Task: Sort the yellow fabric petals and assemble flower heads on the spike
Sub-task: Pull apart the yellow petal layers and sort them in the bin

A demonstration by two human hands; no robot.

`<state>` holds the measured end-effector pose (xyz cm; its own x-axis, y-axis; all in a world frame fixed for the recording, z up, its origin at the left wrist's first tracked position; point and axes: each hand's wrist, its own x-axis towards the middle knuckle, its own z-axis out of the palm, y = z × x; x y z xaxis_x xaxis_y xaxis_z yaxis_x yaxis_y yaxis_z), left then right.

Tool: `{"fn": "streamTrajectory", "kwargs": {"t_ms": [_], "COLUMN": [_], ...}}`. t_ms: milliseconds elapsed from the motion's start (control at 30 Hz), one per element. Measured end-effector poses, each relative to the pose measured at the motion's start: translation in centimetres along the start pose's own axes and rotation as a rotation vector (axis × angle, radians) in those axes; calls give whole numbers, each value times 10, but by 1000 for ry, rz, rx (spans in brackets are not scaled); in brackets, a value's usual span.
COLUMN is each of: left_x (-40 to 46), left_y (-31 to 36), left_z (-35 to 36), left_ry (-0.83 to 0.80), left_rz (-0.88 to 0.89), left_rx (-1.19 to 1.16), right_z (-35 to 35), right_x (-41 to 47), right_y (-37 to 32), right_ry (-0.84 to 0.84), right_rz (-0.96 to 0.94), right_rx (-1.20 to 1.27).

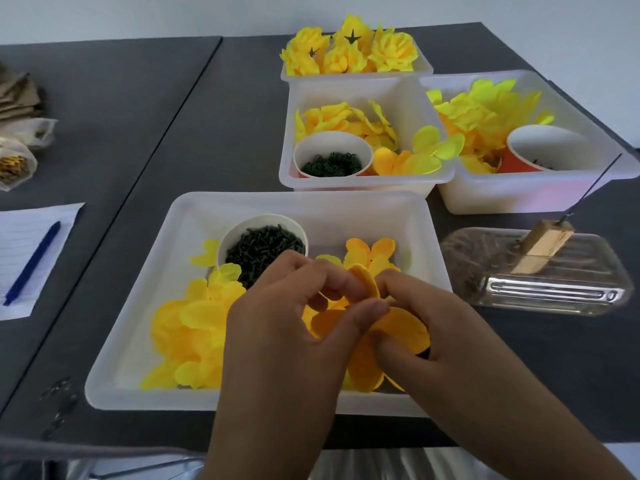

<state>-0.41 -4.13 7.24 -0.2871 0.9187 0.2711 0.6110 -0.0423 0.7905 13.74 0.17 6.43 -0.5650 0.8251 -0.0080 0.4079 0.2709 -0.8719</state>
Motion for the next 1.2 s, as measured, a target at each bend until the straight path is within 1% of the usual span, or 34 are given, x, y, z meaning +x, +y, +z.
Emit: {"fn": "streamTrajectory", "kwargs": {"t_ms": [167,400,500,767,867,1033,1200], "left_x": [4,4,4,5,6,5,6], "left_y": [-4,-6,-6,-6,-6,-7,-4], "left_z": [-7,-11,-12,-10,-9,-12,-13], "left_ry": [-77,-135,-137,-122,-132,-180,-187], "left_rz": [-30,-27,-14,10,12,-6,3], "left_rx": [-81,-152,-175,-202,-209,-320,-311], "right_z": [-5,-12,-15,-18,-20,-21,-23], "right_x": [-3,-4,-5,-6,-7,-8,-7], "right_y": [2,1,-1,-5,-6,-7,-6], "right_ry": [-22,-97,-131,-154,-161,-171,-174], "right_rz": [-47,-23,-3,-16,-15,-23,-33], "right_rx": [-65,-57,-46,-58,-36,-28,-46]}}
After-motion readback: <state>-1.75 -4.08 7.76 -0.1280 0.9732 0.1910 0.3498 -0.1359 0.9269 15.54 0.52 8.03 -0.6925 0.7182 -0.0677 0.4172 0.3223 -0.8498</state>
